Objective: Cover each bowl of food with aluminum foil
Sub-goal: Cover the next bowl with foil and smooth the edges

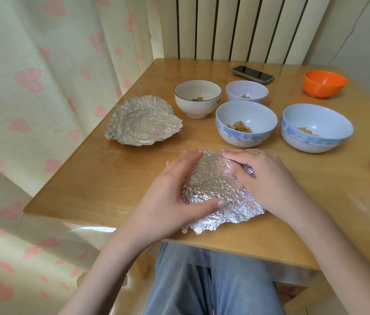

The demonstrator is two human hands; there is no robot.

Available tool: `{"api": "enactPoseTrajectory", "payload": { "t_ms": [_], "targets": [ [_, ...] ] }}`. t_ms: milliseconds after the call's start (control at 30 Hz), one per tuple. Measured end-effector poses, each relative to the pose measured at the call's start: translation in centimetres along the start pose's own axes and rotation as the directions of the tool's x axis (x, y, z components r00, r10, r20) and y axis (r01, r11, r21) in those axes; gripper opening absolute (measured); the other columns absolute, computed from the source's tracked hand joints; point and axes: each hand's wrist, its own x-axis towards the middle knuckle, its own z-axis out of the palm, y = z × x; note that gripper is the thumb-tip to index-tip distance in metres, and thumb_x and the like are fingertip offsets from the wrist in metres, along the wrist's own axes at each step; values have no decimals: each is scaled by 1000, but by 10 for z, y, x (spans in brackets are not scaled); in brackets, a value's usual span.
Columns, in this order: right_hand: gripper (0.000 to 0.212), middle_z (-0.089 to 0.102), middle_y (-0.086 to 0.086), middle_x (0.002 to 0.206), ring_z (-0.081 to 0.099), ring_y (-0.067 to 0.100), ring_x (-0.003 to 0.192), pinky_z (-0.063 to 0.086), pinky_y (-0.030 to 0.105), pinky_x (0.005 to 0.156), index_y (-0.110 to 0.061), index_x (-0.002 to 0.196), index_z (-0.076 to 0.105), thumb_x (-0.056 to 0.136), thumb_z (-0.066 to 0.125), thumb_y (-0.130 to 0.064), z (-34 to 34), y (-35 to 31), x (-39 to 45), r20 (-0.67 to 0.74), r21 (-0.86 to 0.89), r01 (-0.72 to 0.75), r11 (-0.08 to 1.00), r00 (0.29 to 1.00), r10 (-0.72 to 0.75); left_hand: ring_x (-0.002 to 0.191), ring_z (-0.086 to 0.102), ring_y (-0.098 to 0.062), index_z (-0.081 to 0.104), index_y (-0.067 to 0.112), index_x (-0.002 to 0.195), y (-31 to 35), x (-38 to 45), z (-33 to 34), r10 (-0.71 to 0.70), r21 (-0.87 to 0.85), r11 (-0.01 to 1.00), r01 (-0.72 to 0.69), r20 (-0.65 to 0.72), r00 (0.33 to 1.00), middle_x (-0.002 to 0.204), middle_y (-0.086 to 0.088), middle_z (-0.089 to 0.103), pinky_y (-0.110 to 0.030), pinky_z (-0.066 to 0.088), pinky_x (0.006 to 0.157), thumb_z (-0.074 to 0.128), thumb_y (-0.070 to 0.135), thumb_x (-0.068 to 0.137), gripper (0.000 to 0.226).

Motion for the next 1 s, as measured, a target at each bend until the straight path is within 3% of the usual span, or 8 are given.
{"api": "enactPoseTrajectory", "payload": {
  "t_ms": [133,233,333,433,533,667,833,1000],
  "targets": [
    [34,63,-4,125,54,13,117,29,7,91,-21,127,61,93,56,-17,-1,0,3,14,-2,-59,998,998,59,143,14,5,29,24,153,6,5,11,-11,147,989,3,57,998,158,12,25,-25,0,121,69,78,60,114],
    [42,59,-6,128,50,12,121,36,24,102,-34,133,52,93,55,-20,-2,4,8,76,12,-40,999,996,39,142,23,-2,28,22,153,5,5,13,-41,143,989,31,61,997,157,10,26,-35,14,121,69,74,62,113],
    [35,65,-6,115,55,9,108,39,17,91,-33,124,60,95,52,-16,0,8,14,98,19,-12,1000,995,10,141,24,-3,28,21,152,6,5,13,-37,136,990,29,63,997,156,11,28,-36,17,120,64,69,61,109],
    [27,71,-7,86,59,3,75,39,5,67,-26,112,68,95,52,-13,3,10,16,81,74,-65,995,995,59,140,24,-1,27,20,152,3,4,15,-29,98,995,22,70,997,155,12,27,-27,16,120,70,70,62,112],
    [26,71,-7,75,61,11,66,44,14,61,-32,107,68,97,51,-16,8,13,16,71,115,-100,988,993,93,140,24,1,24,20,153,-2,2,18,-25,53,998,21,68,997,156,12,24,-5,14,111,69,72,64,112],
    [31,73,-1,86,65,28,79,50,35,73,-38,101,66,98,48,-14,12,17,17,80,249,-163,955,986,147,141,20,3,17,19,156,-6,1,21,-28,29,999,25,90,996,158,9,19,1,10,107,61,77,65,116],
    [31,72,1,100,65,25,96,49,45,92,-31,102,67,100,42,-13,16,20,19,146,374,-242,895,969,201,137,20,4,12,16,156,-8,1,24,-20,4,1000,20,101,995,156,5,19,3,9,104,51,75,68,113],
    [28,66,-9,98,58,6,84,42,16,75,-26,117,62,102,40,-21,14,25,15,186,395,-255,882,963,195,137,19,3,9,14,155,-11,3,23,8,4,1000,-8,132,991,154,3,19,2,10,105,58,75,61,122]
  ]
}}
